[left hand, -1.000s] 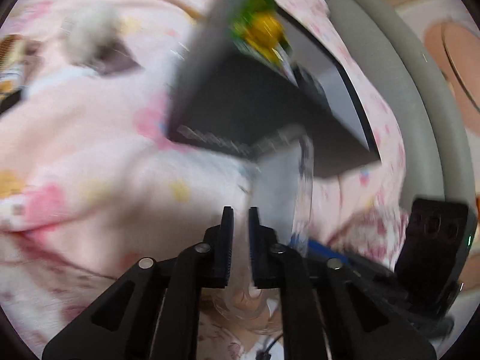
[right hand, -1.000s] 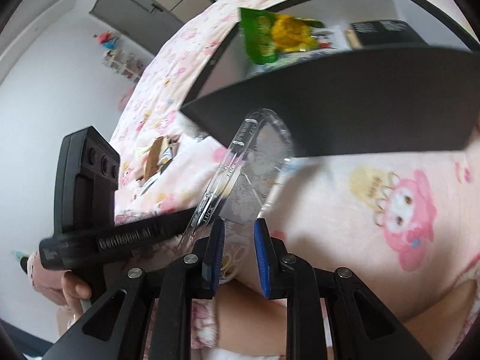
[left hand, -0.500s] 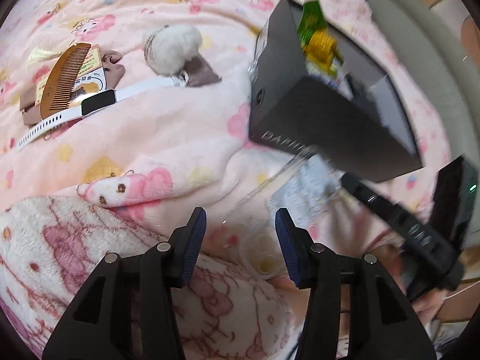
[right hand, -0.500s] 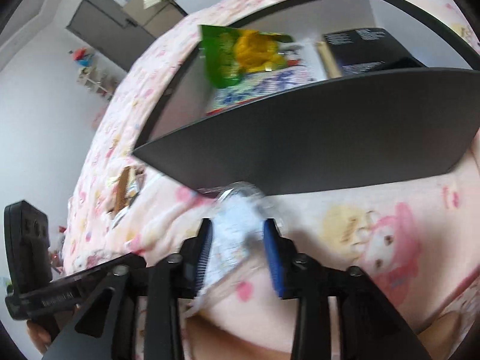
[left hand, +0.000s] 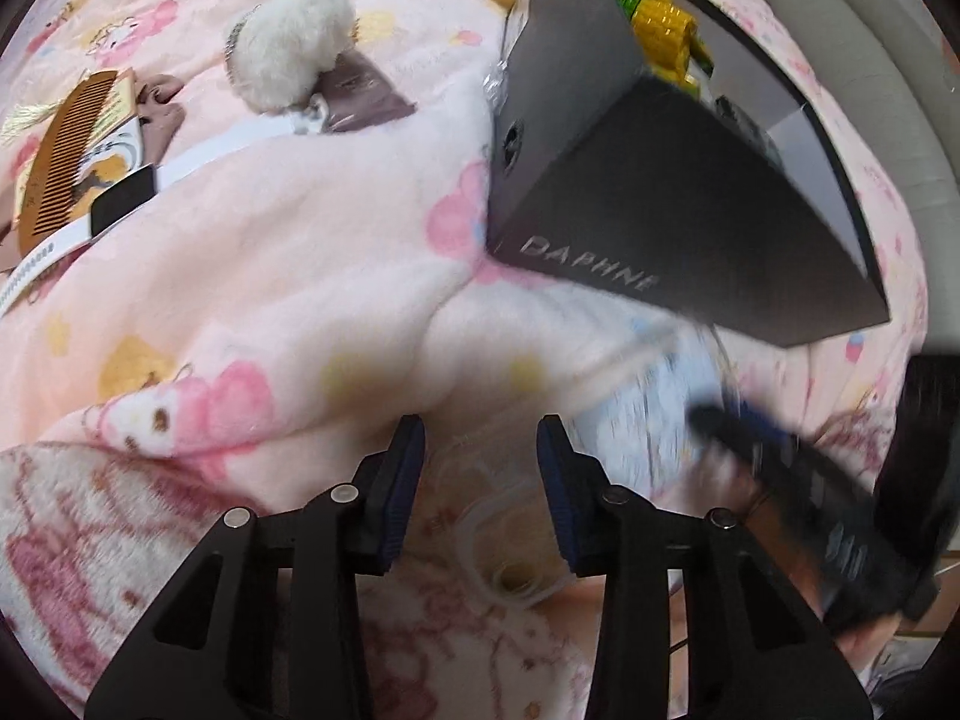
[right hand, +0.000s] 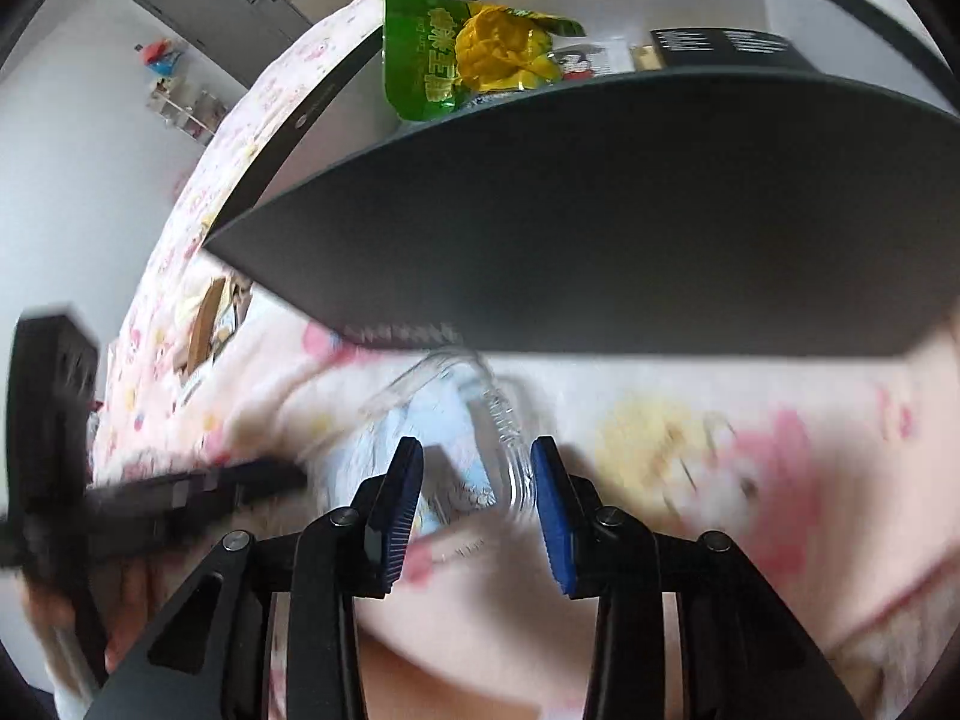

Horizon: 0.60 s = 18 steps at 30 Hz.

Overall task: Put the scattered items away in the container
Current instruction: 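Lift the clear case with the right gripper over the black box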

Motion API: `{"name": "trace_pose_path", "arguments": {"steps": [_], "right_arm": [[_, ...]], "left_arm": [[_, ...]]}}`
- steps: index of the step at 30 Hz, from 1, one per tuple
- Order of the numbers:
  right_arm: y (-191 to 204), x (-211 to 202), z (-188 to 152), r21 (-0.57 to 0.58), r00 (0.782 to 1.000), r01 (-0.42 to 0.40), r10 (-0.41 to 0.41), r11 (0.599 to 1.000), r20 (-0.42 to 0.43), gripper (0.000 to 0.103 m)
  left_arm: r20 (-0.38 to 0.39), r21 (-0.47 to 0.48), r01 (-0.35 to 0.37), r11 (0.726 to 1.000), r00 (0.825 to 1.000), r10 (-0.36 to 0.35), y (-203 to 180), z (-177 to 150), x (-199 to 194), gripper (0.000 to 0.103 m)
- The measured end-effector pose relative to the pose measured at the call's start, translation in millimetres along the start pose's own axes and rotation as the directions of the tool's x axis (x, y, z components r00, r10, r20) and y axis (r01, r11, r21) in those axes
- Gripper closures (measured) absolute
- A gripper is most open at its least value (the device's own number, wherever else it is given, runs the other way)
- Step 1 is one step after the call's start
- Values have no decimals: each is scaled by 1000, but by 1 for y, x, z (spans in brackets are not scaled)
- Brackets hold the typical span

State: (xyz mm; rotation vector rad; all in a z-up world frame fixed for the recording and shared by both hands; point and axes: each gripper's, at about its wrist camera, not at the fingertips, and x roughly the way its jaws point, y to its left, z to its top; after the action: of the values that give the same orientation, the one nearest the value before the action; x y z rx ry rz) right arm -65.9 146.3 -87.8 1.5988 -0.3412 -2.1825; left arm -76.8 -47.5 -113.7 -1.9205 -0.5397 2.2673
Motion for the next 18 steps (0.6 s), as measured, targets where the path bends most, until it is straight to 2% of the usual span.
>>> {"name": "trace_pose_path", "arguments": {"steps": [3, 5, 6, 7, 9, 10, 11, 13, 16, 18], "right_arm": [[-2, -9, -22, 9, 999, 2, -2, 1000, -45, 67], [-7, -6, -31, 40, 994, -31, 35, 999, -100, 67], [-11, -6, -32, 67, 994, -40, 47, 997, -101, 67], [-13, -10, -30, 67, 997, -11, 16, 998, -81, 67], [-13, -20, -25, 53, 999, 37, -37, 998, -9, 66], [-14, -22, -22, 51, 999, 35, -36, 998, 9, 64], [-14, -21, -20, 52, 1000, 25, -25, 998, 8, 64], [-10, -6, -13, 53, 999, -11, 13, 999, -44, 63], [0, 7, -14, 11, 997, -30, 31, 999, -71, 63], [10, -5, -16, -32, 999, -2, 1, 999, -39, 63]], "left_arm": [[52, 5, 33, 999, 998, -33, -4, 9, -1, 65], [60, -7, 58, 998, 997, -58, -4, 11, -3, 65], [62, -25, 50, 998, 997, -49, -3, 10, -6, 65], [67, -32, 15, 999, 998, -12, -3, 6, -12, 64], [66, -24, -55, 998, 996, 56, -1, -5, -18, 59], [48, -27, -71, 997, 996, 72, 1, -10, -17, 52], [18, -19, -69, 997, 997, 69, 2, -13, -13, 49], [-13, 7, -83, 997, 996, 83, -1, -12, -3, 48], [-11, 6, -56, 998, 998, 56, -5, -14, 0, 46], [30, 8, -58, 998, 998, 58, -8, -16, -8, 46]]}}
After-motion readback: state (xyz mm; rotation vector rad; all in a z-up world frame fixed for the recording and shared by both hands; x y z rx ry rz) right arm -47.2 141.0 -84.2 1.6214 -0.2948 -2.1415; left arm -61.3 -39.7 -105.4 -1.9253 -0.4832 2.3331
